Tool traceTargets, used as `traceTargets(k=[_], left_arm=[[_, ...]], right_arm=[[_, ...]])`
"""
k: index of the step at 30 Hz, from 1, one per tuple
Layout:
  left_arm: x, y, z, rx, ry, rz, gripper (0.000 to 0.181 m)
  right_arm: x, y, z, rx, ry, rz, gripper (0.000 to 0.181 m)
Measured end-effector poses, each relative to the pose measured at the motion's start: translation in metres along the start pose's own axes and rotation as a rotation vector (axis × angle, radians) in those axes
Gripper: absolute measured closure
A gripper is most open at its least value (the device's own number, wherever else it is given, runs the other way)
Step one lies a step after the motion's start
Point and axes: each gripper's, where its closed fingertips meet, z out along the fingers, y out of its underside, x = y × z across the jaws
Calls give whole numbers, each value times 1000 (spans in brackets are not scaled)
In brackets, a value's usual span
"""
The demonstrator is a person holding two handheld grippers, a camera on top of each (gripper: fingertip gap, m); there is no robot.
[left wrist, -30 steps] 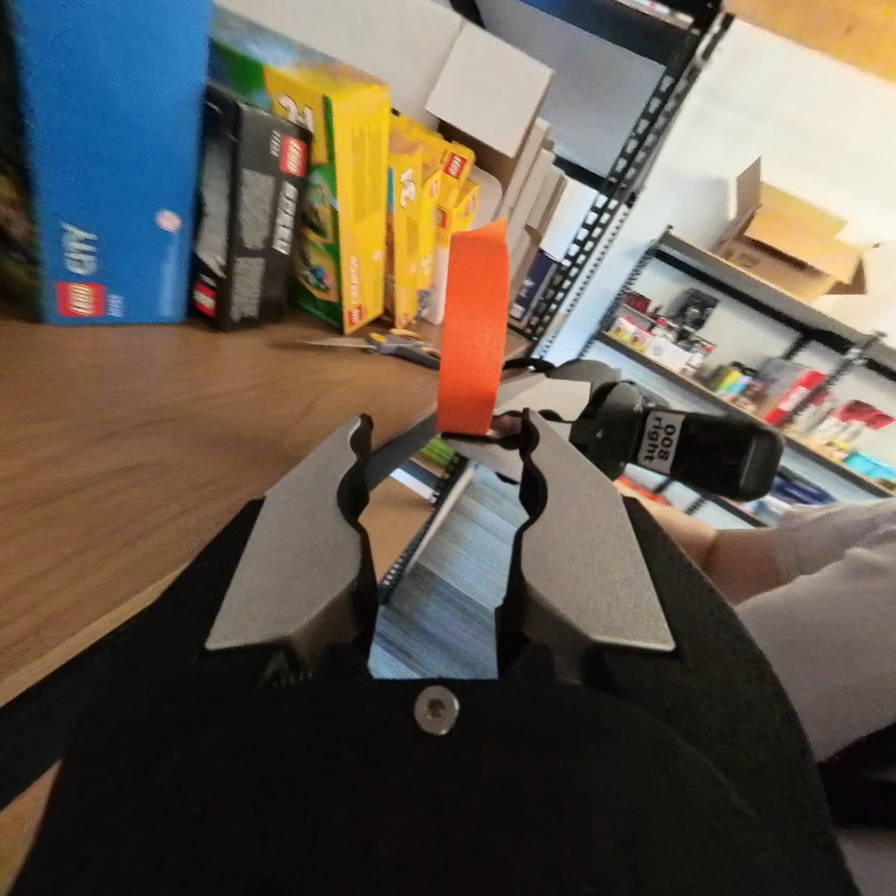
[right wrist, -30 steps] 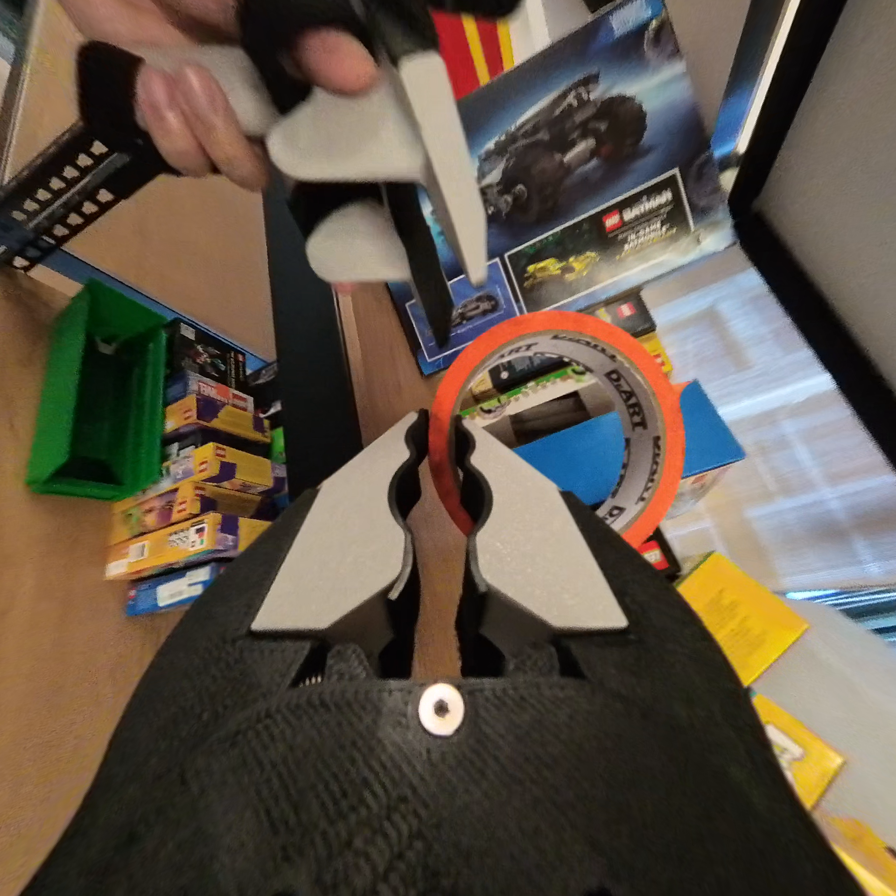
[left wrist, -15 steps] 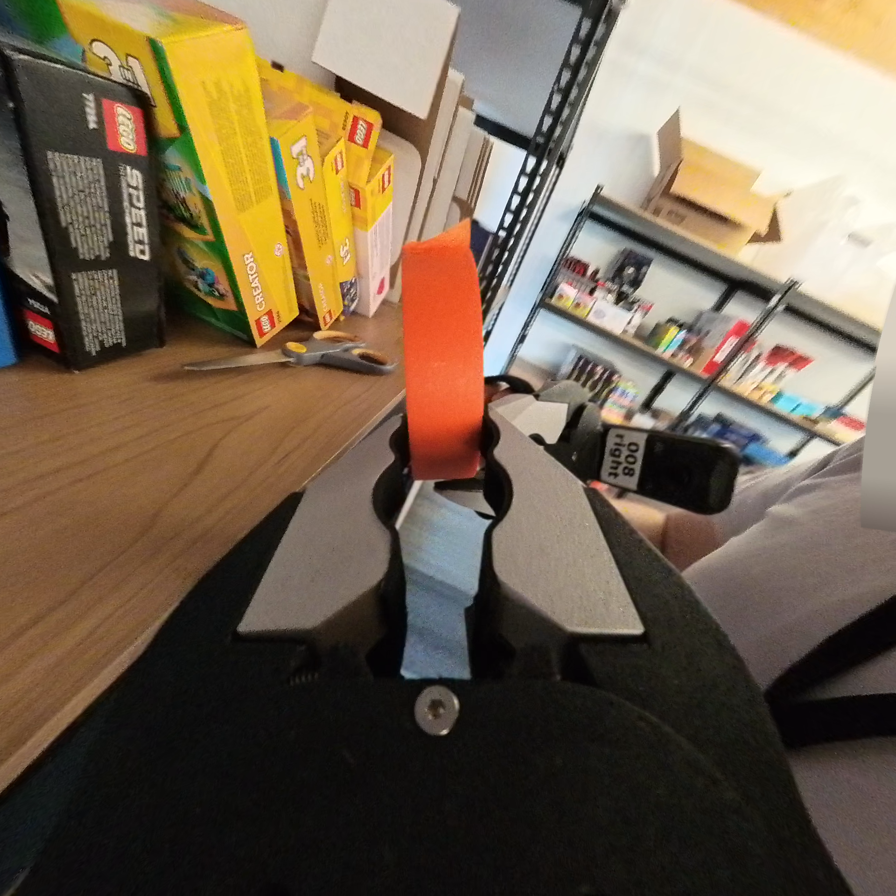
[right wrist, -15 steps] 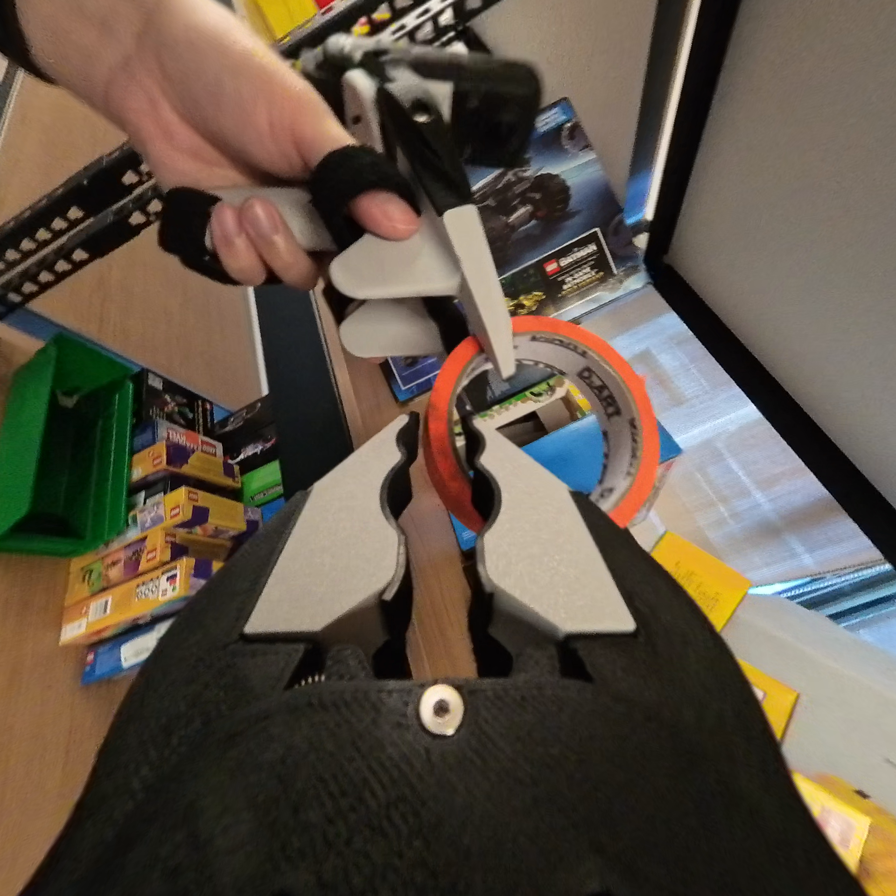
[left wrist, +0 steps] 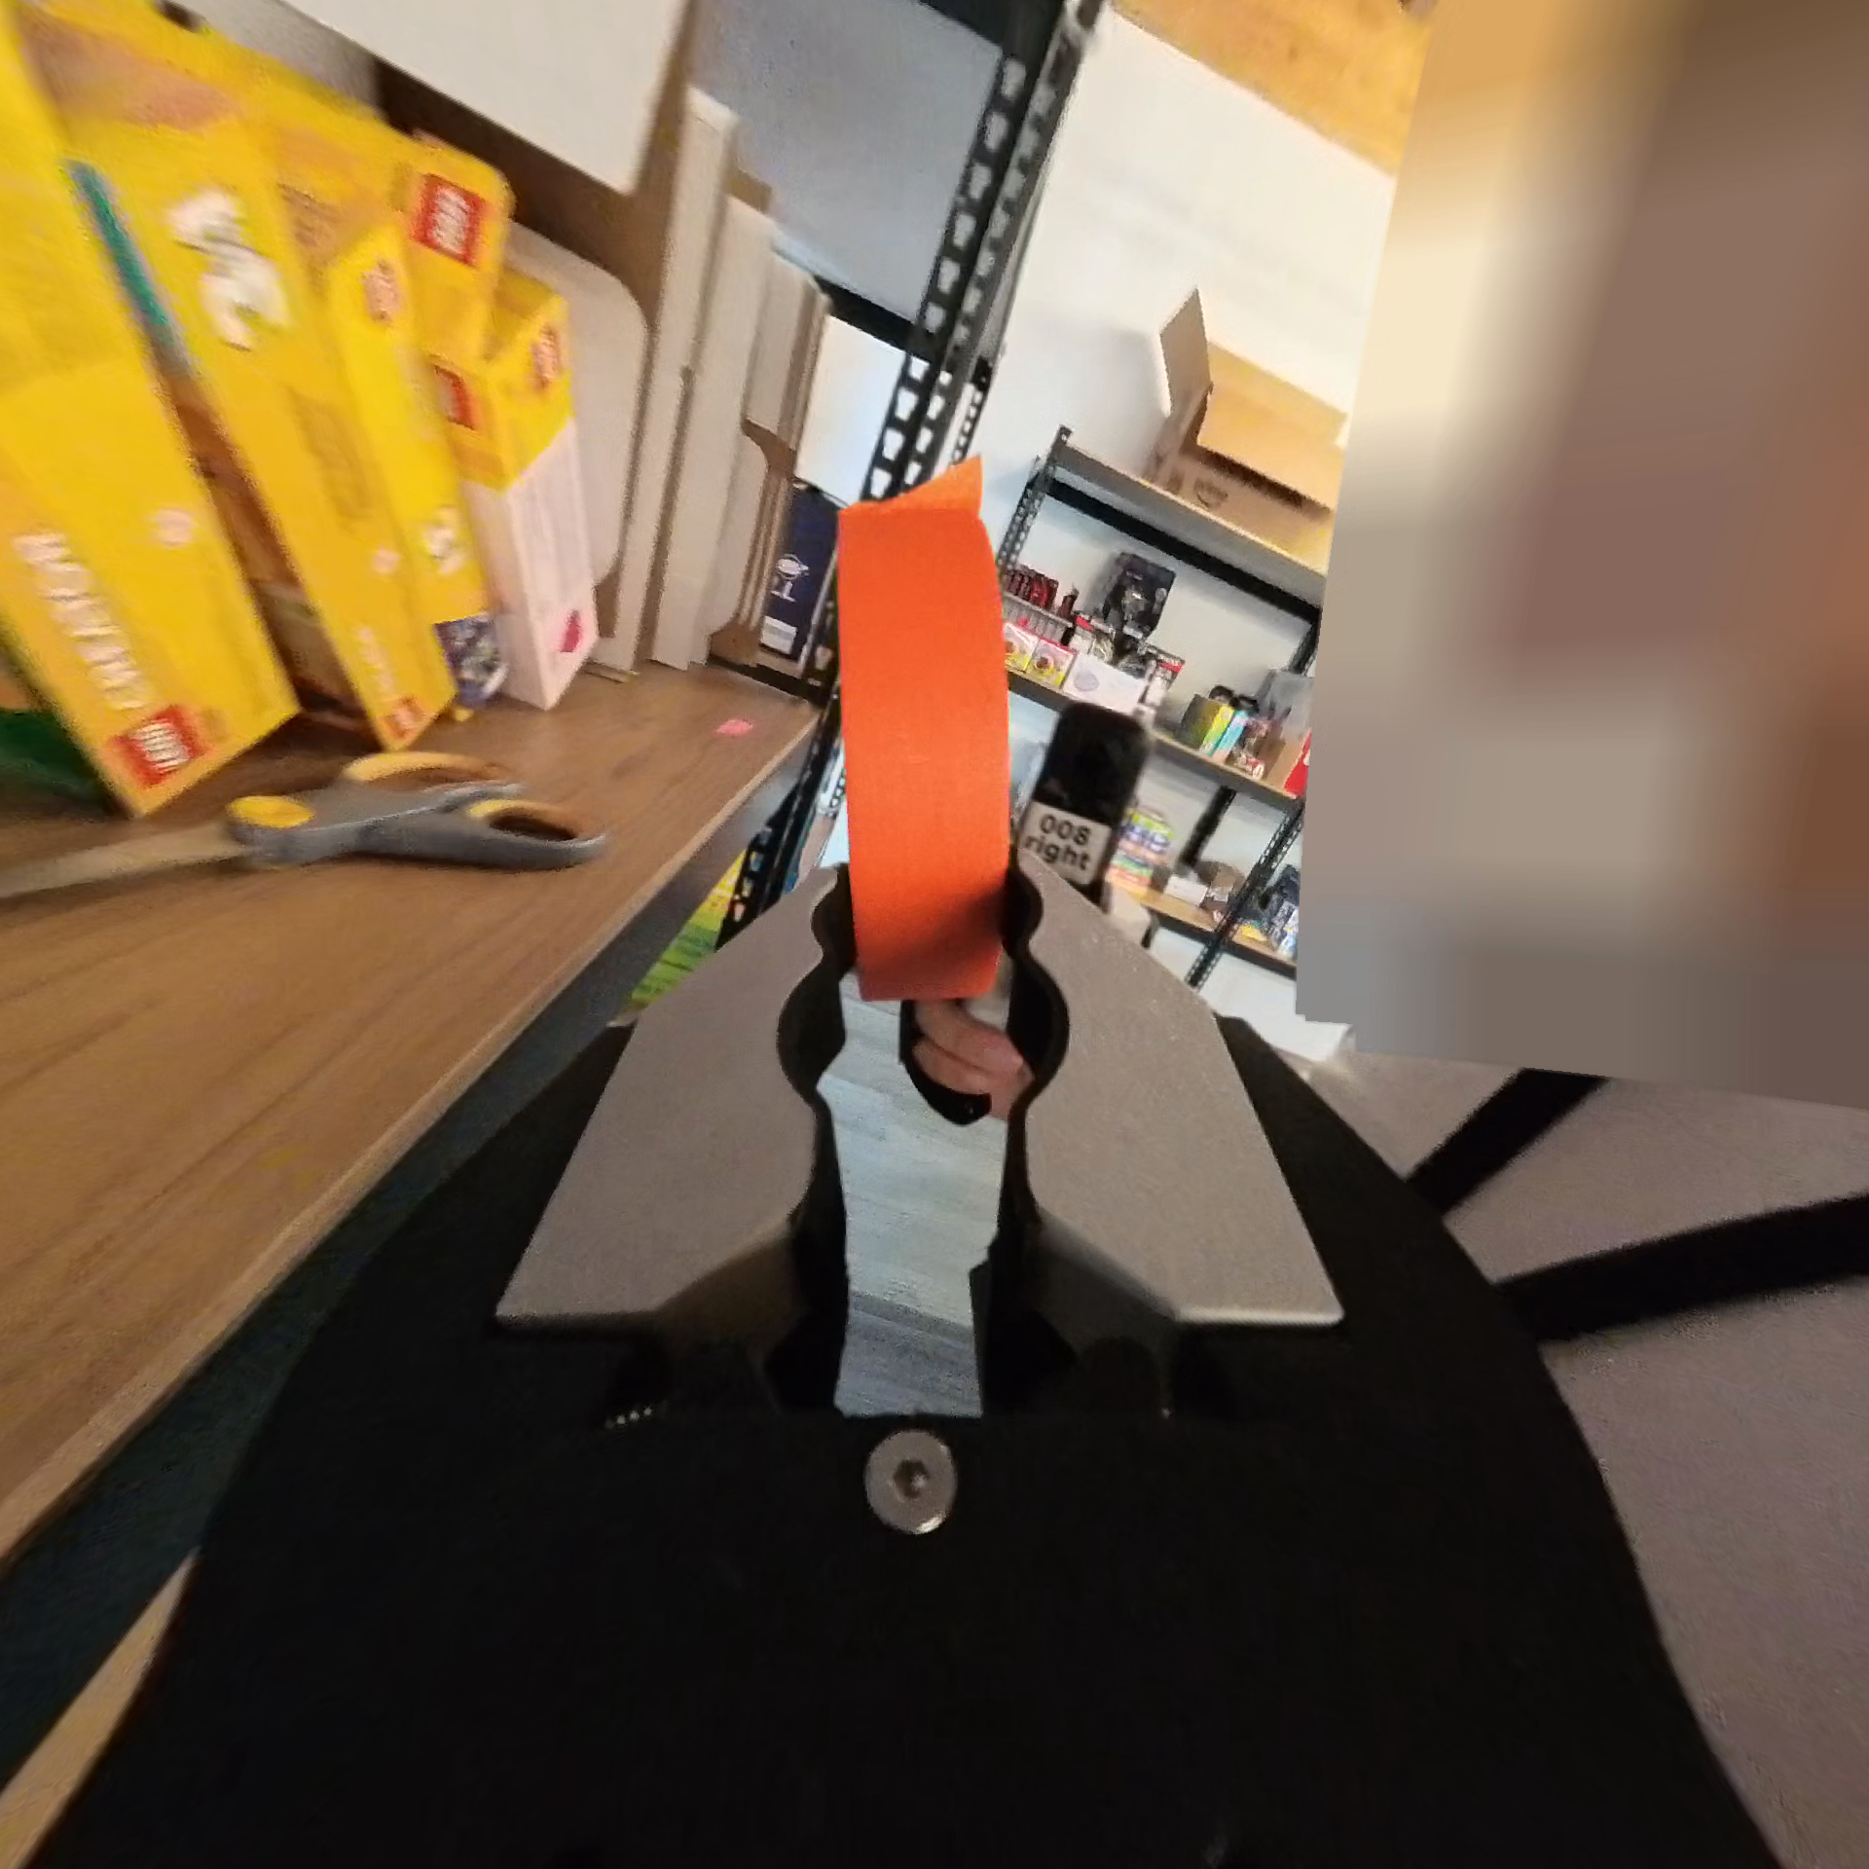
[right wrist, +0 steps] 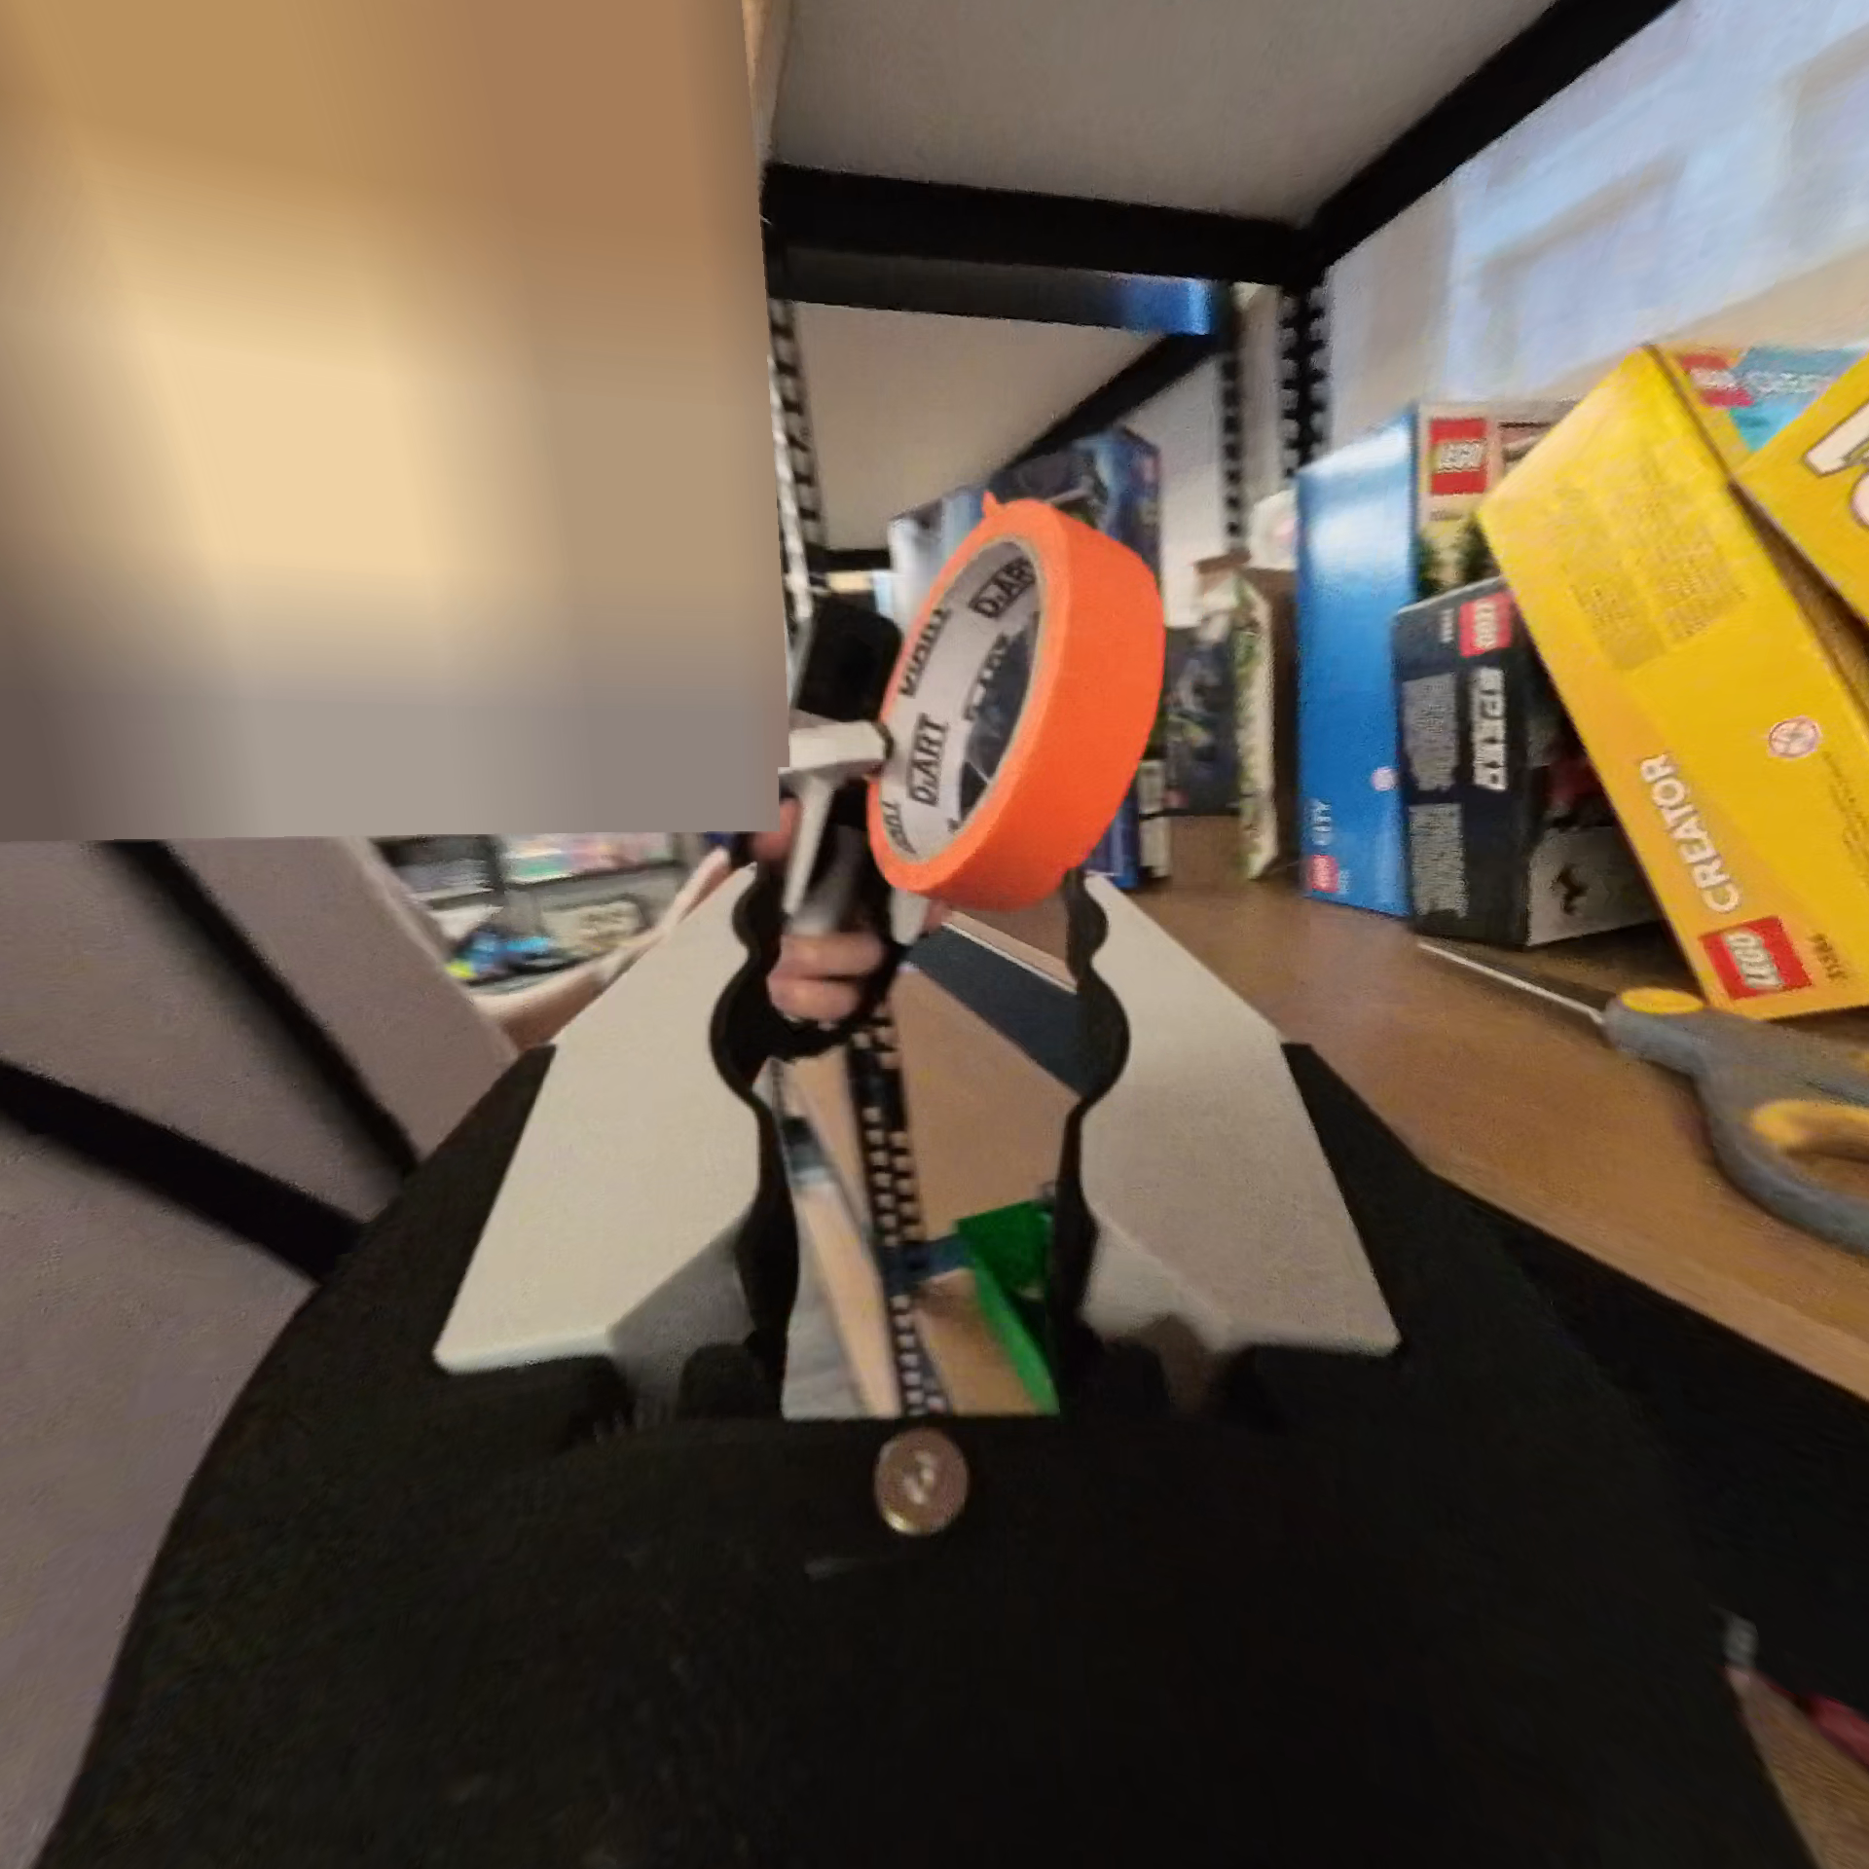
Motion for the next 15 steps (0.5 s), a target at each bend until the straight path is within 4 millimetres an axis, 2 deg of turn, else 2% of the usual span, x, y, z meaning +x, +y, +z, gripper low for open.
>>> traceTargets(k=[3,6,9,10,12,15], left_arm=[[20,22,56,16,48,39,155],[34,39,120,125,99,16,156],[47,54,180,181,182,-57,155],[49,59,197,178,200,-73,155],[51,64,224,176,214,-90,155],[50,70,253,179,179,-82,155]], right_arm=[[-6,-30,-56,63,-192,119,126],[7,-65,-121,100,-338,302,135],[26,-90,-174,83,-363,383,143],[31,-94,-189,72,-371,381,146],[45,-97,-211,57,-356,397,137],[63,-104,-237,79,-381,462,135]])
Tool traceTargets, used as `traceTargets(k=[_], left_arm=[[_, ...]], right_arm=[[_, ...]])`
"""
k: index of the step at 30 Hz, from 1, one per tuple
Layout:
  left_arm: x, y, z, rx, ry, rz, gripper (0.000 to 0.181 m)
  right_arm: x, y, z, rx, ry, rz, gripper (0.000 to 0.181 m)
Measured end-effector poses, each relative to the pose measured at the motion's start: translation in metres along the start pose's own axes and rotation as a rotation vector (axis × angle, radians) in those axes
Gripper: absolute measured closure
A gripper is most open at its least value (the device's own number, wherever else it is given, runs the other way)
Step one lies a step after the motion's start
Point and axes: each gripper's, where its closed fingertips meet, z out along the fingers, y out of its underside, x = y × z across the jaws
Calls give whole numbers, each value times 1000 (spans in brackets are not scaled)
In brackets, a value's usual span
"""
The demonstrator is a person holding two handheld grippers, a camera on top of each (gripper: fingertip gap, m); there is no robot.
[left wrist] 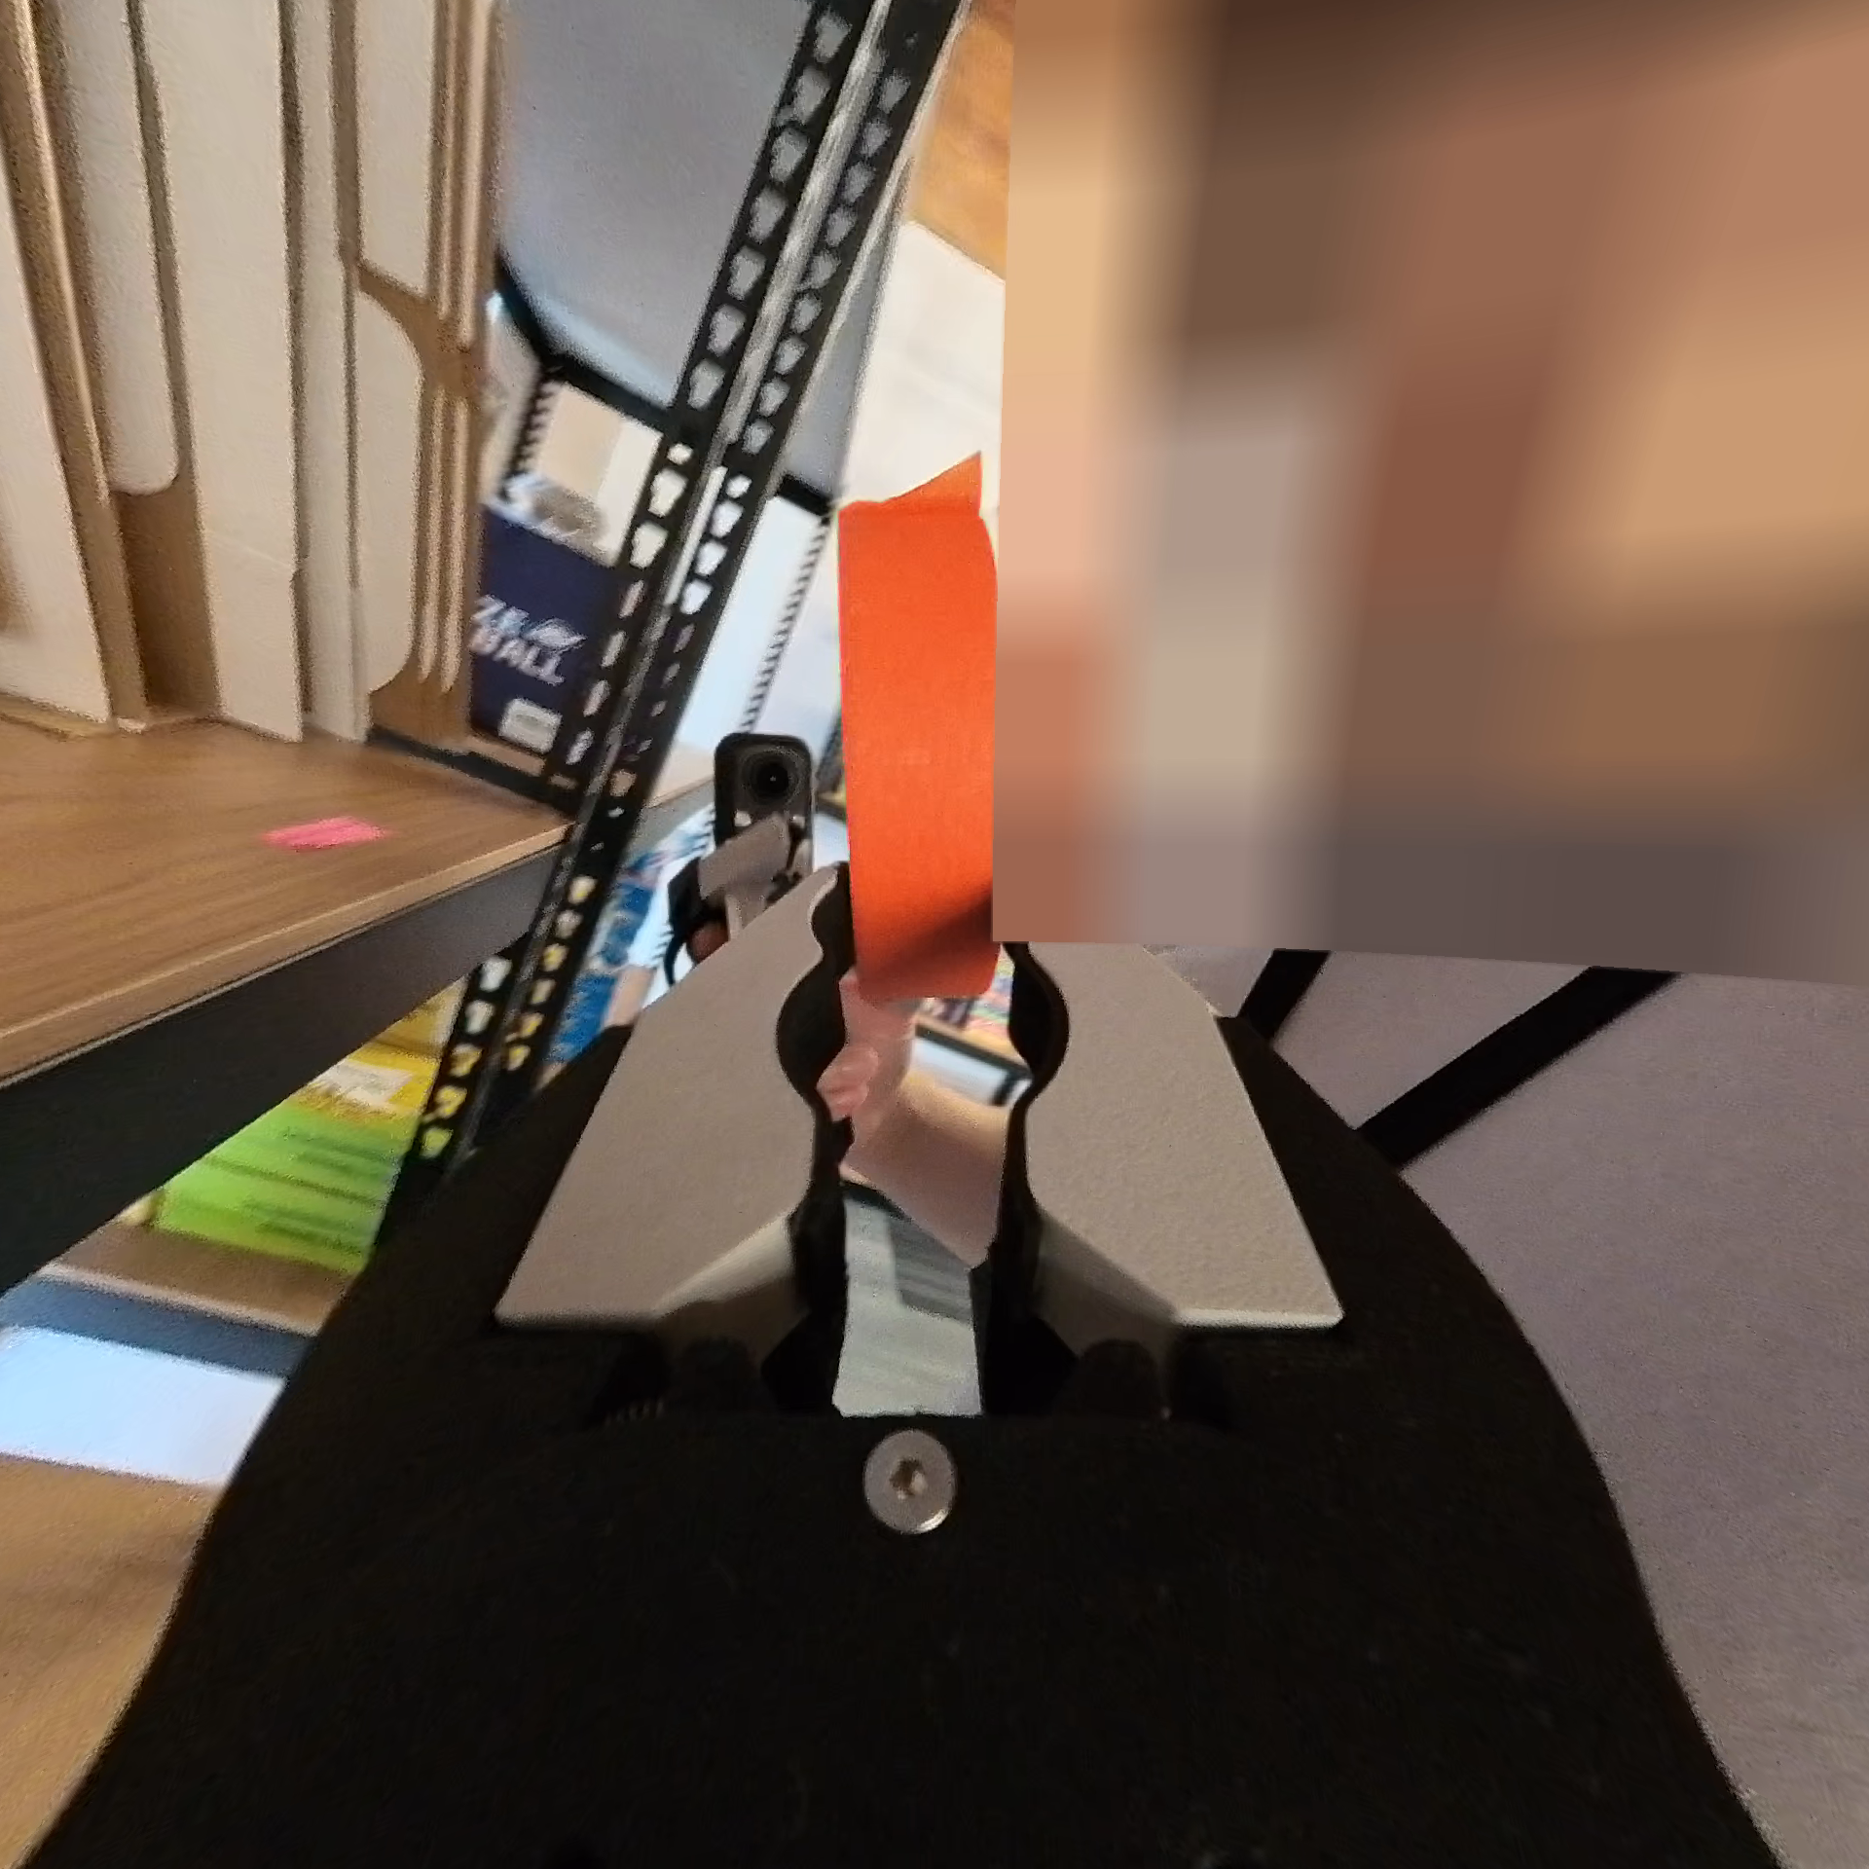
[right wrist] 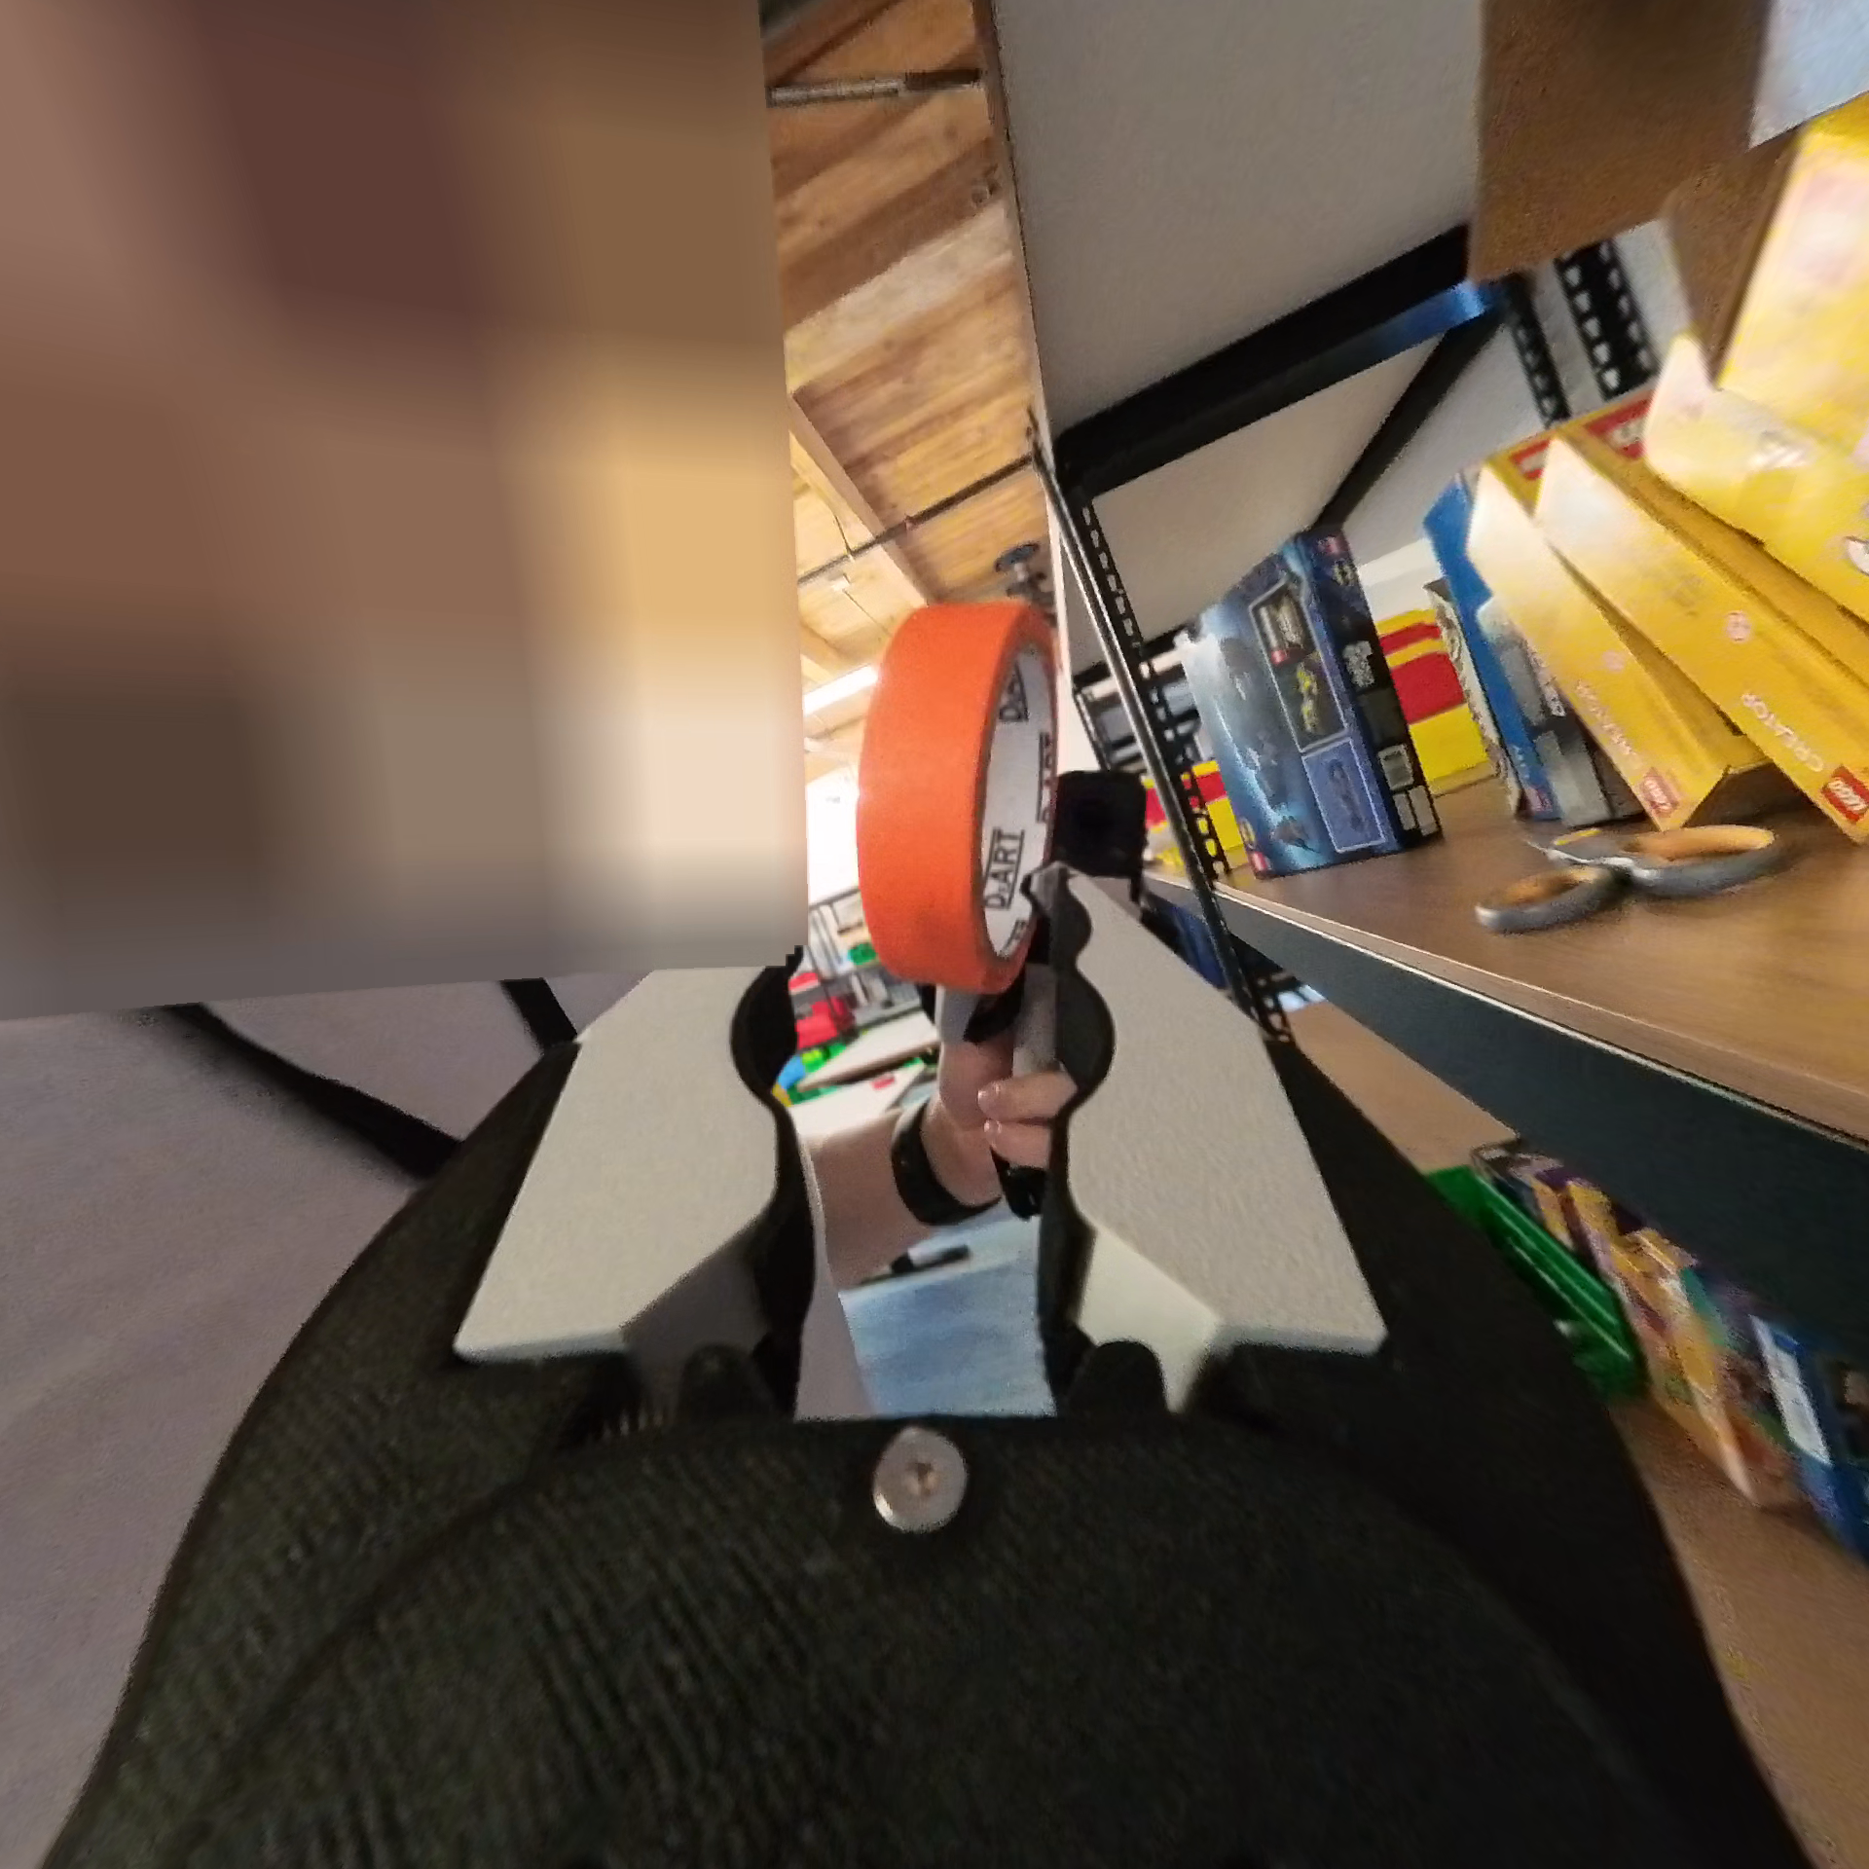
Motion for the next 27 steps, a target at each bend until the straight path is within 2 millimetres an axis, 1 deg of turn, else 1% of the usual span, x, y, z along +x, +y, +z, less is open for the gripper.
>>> traceTargets(k=[2,4,6,8,9,12,15,20,22,24,27], left_arm=[[-6,11,12,-19,-28,-2,155],[-7,22,25,-31,-13,-31,156],[-10,31,36,-39,-7,-58,156],[-15,40,45,-53,-3,-82,156],[-15,44,49,-58,12,-102,156],[-15,52,59,-49,66,-166,156],[-10,57,66,-47,116,-206,156],[-16,60,69,-31,57,-164,154],[-22,62,67,-40,10,-140,141],[-31,62,60,-70,-65,-112,130],[-40,53,49,-98,-158,-64,129]], right_arm=[[0,-5,-11,23,-32,39,136],[-4,-1,-14,-1,-103,102,136],[-17,1,-15,-19,-231,196,136],[-31,-2,-20,-21,-370,280,142],[-34,-6,-23,-9,-418,303,147],[-43,-16,-33,31,-547,313,167],[-57,-15,-40,6,-656,296,171],[-64,-9,-44,-78,-653,239,173],[-65,-10,-47,-100,-628,198,174],[-60,-8,-47,-138,-551,128,174],[-43,7,-47,-270,-367,-35,175]])
